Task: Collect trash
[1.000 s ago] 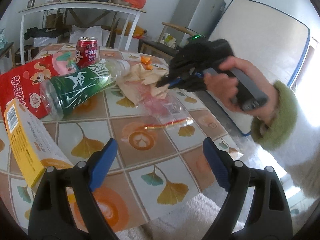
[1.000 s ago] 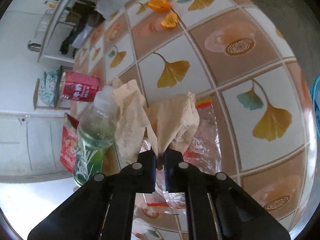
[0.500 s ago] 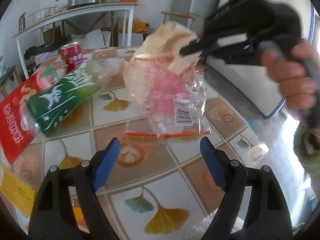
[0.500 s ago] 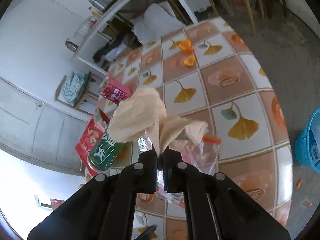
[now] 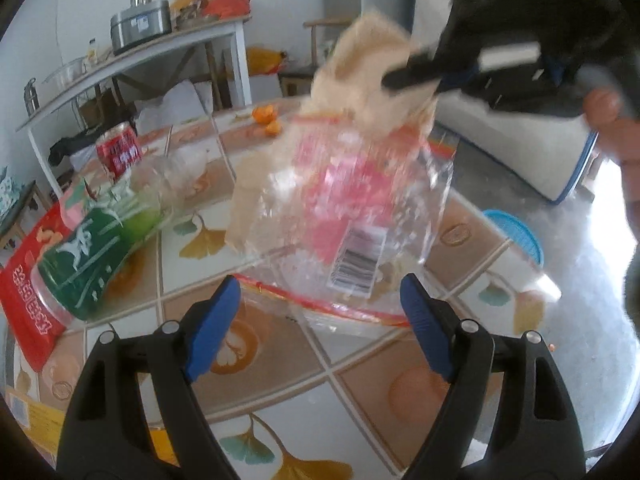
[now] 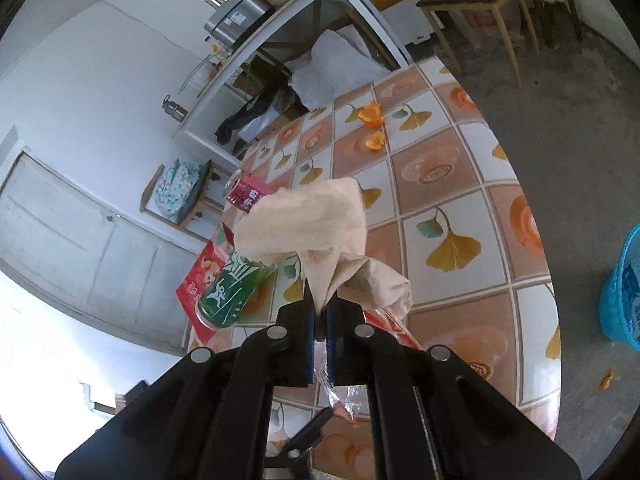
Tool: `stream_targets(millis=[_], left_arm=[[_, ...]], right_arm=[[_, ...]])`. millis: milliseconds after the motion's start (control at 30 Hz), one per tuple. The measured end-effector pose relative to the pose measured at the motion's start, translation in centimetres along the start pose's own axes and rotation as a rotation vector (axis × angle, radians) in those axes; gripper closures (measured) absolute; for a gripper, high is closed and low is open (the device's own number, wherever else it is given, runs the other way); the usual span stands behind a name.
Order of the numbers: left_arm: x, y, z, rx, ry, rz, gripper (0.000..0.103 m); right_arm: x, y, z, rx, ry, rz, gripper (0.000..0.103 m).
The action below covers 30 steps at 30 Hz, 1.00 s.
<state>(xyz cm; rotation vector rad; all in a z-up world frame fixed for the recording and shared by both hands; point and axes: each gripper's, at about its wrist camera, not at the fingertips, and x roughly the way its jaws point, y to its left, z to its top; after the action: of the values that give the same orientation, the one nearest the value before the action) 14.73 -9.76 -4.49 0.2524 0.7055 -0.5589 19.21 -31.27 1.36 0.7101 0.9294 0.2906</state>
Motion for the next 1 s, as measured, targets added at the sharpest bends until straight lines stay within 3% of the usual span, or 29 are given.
stream_targets(millis=[200, 300, 433, 600, 800, 900, 1000], left_arm=[[-5.5, 1.2, -0.3, 0.024, -0.08, -0.018, 0.023], [-8.0, 2.7, -1.3, 0.072, -0.064, -0.026, 0.02], [-10.1, 6.1, -3.7, 0.201, 0.021, 0.018, 0.019], [-9.9, 8.5, -5.5, 0.386, 0.126, 0.132, 0.017], [-7.1, 8.6, -6.6, 0.606, 0.22, 0.154, 0.017], [-6.0, 8.8, -6.9, 0.638, 0.268, 0.136, 0.017], [-5.6, 8.7, -7.2, 0.647, 0.287, 0.146, 0.025]], right_arm=[[1.5, -1.5, -0.6, 0.035, 0.046, 0.01, 0.098], [1.9, -1.9, -0.6, 0.05, 0.054, 0.013, 0.098], [2.3, -2.1, -0.8, 0.049, 0.067, 0.013, 0.098], [2.9, -1.4, -0.9, 0.024, 0.086, 0.012, 0.098], [4.0, -0.7, -0.6, 0.011, 0.108, 0.008, 0.098], [4.5, -0.8, -0.2, 0.019, 0.11, 0.005, 0.098], [5.6, -1.3, 0.7, 0.036, 0.116, 0.001, 0.097]])
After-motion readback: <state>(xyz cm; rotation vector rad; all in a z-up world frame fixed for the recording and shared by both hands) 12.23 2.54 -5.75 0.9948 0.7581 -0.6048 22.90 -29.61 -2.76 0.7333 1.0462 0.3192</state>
